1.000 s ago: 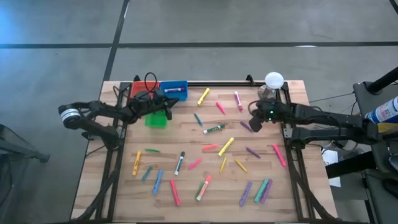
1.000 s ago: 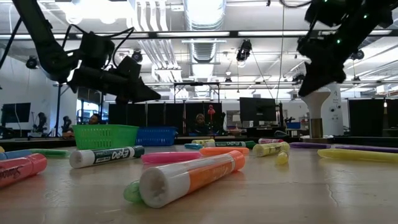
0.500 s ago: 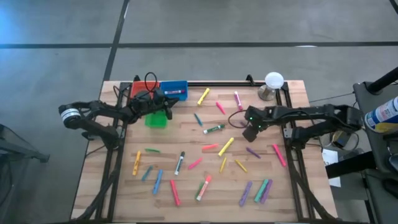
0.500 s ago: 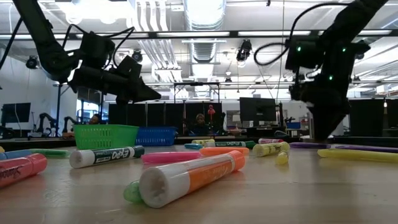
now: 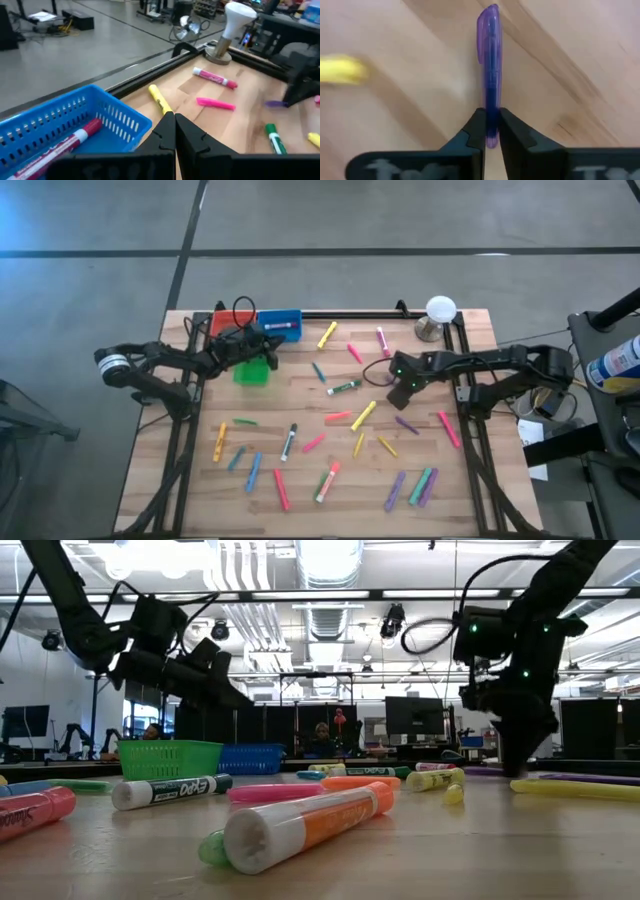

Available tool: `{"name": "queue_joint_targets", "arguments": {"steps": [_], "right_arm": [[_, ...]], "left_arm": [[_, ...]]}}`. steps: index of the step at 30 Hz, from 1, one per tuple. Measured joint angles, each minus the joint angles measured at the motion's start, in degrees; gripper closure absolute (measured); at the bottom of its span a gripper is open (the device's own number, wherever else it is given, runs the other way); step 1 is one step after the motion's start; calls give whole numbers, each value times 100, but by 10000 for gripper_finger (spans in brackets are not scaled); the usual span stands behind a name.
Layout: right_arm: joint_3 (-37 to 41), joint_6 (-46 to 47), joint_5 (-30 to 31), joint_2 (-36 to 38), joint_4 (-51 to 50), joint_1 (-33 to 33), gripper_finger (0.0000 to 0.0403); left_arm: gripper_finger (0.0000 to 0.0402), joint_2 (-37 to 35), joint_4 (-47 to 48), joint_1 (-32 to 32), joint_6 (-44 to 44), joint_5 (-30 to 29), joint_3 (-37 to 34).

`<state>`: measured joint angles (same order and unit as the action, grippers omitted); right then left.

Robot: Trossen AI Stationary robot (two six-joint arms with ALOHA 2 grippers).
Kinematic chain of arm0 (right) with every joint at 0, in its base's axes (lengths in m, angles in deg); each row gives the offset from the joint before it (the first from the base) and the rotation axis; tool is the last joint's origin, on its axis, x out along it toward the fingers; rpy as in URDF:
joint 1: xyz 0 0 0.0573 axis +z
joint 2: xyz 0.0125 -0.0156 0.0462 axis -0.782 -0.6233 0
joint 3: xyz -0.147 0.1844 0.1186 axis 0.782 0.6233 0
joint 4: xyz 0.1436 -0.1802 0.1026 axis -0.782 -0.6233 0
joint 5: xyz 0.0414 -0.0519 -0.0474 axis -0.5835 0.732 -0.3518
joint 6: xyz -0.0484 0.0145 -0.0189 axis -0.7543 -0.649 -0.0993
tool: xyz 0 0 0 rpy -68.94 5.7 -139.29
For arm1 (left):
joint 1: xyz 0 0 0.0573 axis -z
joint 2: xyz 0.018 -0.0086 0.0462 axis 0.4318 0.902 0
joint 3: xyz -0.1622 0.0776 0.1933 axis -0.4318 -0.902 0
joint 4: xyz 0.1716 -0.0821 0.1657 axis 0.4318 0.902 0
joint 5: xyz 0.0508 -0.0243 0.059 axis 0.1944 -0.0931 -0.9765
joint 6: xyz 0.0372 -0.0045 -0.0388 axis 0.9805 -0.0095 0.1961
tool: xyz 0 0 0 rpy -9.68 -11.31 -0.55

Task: Pick & Place Markers
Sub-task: Put the purple pen into the green bin

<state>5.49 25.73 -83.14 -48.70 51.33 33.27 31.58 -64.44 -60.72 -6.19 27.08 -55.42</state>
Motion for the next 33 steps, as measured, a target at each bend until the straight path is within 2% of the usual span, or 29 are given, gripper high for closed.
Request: {"name": "queue_joint_targets", "arguments": {"steps": [5, 7, 9, 13, 14, 22, 28, 33], "right_arm": [[-4, -116, -271, 363, 784, 2, 372], [-4, -280, -368, 417, 1374, 2, 370], [22, -470, -524, 386, 2117, 4, 370], [61, -748, -895, 70, 3854, 4, 370], [57, -814, -971, -49, 4317, 2, 370], [-166, -1093, -1554, -1276, 7054, -9, 369], [-583, -986, -1881, -2080, 8240, -37, 369], [-964, -960, -2023, -2340, 8339, -38, 369]], "left_arm": [[401, 0, -2, 0, -579, -315, 77], [401, 0, 5, -1, -666, -175, 124], [401, 0, 3, 0, -752, 218, 201], [401, 7, 81, 16, -916, 1377, 448], [401, 13, 111, 35, -1001, 1516, 509], [392, 20, 285, 404, -1033, 1552, 928], [337, 20, 296, 836, -1133, 1592, 1287], [305, 20, 294, 1186, -1044, 1611, 1555]]}}
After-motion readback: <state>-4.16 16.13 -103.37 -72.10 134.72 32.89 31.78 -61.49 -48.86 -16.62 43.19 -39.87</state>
